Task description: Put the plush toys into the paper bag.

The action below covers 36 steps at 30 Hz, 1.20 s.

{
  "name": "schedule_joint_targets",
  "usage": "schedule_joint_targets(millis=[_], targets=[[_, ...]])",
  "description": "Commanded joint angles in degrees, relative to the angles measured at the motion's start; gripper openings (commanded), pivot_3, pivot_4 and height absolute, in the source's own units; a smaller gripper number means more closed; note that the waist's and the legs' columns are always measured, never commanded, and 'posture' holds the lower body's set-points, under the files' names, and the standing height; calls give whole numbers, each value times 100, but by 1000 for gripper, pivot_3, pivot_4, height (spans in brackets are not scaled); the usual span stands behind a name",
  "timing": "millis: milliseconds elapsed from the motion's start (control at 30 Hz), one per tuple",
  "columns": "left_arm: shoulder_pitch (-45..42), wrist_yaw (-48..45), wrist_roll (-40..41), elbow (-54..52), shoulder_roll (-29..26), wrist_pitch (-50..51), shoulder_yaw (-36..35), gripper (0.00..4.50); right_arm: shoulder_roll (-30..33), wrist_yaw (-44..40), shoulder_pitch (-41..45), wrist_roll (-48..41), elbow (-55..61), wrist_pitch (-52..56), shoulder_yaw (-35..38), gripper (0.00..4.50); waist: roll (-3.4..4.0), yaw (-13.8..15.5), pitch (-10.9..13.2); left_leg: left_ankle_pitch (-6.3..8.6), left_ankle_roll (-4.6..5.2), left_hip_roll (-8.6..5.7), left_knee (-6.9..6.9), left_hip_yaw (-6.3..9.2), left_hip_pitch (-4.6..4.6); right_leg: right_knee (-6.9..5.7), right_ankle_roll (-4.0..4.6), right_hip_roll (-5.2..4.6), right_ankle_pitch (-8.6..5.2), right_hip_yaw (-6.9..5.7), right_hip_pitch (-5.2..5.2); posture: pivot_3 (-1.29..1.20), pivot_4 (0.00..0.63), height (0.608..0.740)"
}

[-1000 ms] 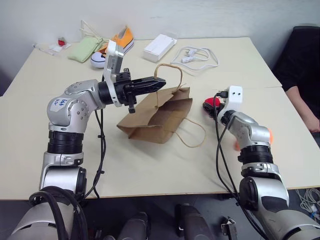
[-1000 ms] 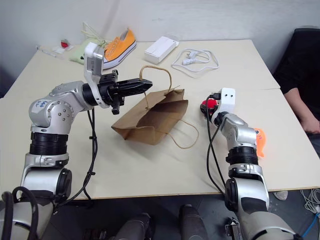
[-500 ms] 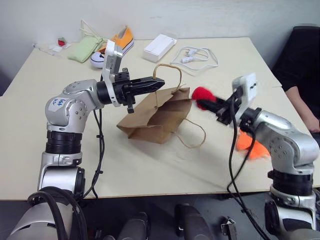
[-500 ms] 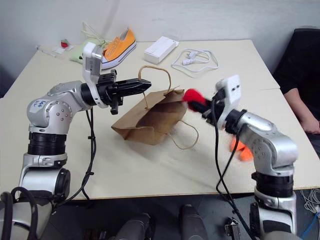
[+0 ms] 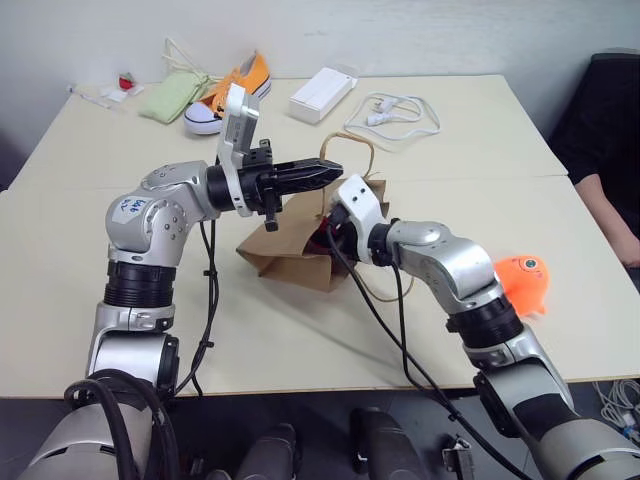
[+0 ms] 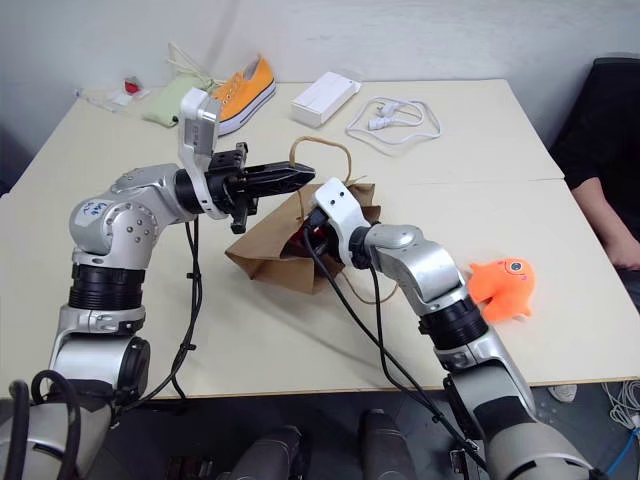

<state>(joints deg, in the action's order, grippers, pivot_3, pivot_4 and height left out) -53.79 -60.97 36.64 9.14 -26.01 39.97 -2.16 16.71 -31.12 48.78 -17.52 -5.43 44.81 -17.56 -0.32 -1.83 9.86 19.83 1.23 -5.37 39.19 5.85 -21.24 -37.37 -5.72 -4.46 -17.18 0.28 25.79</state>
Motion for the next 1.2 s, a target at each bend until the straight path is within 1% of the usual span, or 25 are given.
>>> schedule_joint_targets(millis=[33,133,233,267,300,367,433,500,567,600,667,733,800,867,933,1067,1100,1167,1200], targets=[[-85,27,20,-223,7,-139,-81,0,-141,-155,153,113,-66,-250,75,2011,0,-5,0,0,0,3,0,1,1,-1,0,1,0,-1,0,0,150,740],[-90,49,15,-200,-2,-159,-109,0,-186,-239,91,-77,173,-90,329,3077,0,-9,0,0,-1,2,1,0,0,-2,0,1,0,0,1,0,150,740],[-87,51,1,-125,-37,-199,-137,0,-27,-391,-322,-796,1251,541,918,4213,0,10,0,0,-1,2,0,1,-1,-2,0,1,0,-1,2,0,150,740],[-80,52,-7,-119,-47,-213,-137,0,24,-380,-480,-1063,1627,794,1166,4475,0,21,0,0,-1,2,0,5,-1,-2,0,1,0,-2,1,0,150,740],[-81,52,-14,-101,-53,-228,-138,0,78,-327,-630,-1327,1977,1054,1452,4475,0,35,0,0,-1,2,0,6,-1,-3,0,0,0,-3,1,0,150,740],[-93,65,-9,-71,-72,-240,-158,0,236,-82,-991,-1922,2766,1664,2251,4475,0,43,0,1,1,-2,3,10,-4,0,0,-2,0,-4,-2,0,150,740],[-94,82,2,-58,-88,-252,-186,0,487,248,-1395,-2481,3500,2302,3273,4475,0,87,0,1,1,-2,2,10,-5,8,0,-3,0,-4,-8,0,150,740],[-92,129,15,-30,-78,-273,-228,0,926,510,-1891,-2800,4124,2847,4337,4475,0,146,0,1,2,-1,1,10,-6,15,0,-2,0,-4,-9,0,150,740],[-70,202,25,-17,-41,-300,-262,0,1340,727,-2439,-2871,4491,3309,5303,4475,0,200,0,2,3,-1,-2,8,-6,21,0,-2,0,-2,-11,0,150,740],[-48,217,28,-33,-31,-305,-271,0,1503,825,-2697,-2829,4598,3459,5631,4475,-1,224,0,2,3,0,-3,8,-6,25,0,-2,0,-2,-12,0,150,740],[-3,226,50,-91,-12,-289,-282,0,1833,1048,-3321,-2471,4664,3617,6100,4475,-1,266,0,3,4,0,-4,6,-4,27,0,-2,0,1,-16,0,150,740],[39,210,67,-158,-8,-272,-269,0,1896,1437,-3825,-1998,4510,3552,6348,4475,-1,275,0,3,6,0,-4,-4,1,27,0,-1,0,9,-17,0,150,740],[40,207,73,-171,5,-255,-259,0,1593,1828,-4008,-1691,4167,3420,6533,4475,-1,265,0,3,6,1,-4,-13,8,25,0,-1,0,18,-17,0,150,740],[23,197,52,-136,22,-271,-238,0,1238,1990,-4042,-1591,3838,3292,6574,4475,-2,254,-1,2,7,1,-2,-17,15,24,0,0,0,22,-17,0,150,740],[-18,186,26,-86,36,-285,-215,0,948,2097,-4040,-1500,3629,3147,6456,4475,-1,249,-1,-1,4,1,-2,-17,19,18,0,0,0,23,-17,0,150,740],[-103,175,16,-37,41,-272,-195,0,740,2178,-4424,-1135,3422,2679,5749,4475,0,247,-2,-2,3,0,-2,-17,17,-8,0,0,0,23,-13,0,150,740],[-116,174,15,-32,38,-269,-191,0,661,2144,-4486,-1160,3407,2615,5653,4096,0,247,-2,-2,3,0,-2,-17,17,-8,0,0,0,22,-13,0,150,740],[-139,167,8,-33,9,-258,-188,0,317,2076,-4453,-1420,3471,2410,5680,3520,-2,248,-3,-2,3,0,-2,-16,16,-6,0,0,0,21,-14,0,150,740],[-137,162,8,-47,-18,-244,-190,0,254,1984,-4463,-1467,3557,2122,5675,3202,-2,245,-3,-2,3,0,-1,-14,17,-6,0,1,0,19,-16,0,150,740]])
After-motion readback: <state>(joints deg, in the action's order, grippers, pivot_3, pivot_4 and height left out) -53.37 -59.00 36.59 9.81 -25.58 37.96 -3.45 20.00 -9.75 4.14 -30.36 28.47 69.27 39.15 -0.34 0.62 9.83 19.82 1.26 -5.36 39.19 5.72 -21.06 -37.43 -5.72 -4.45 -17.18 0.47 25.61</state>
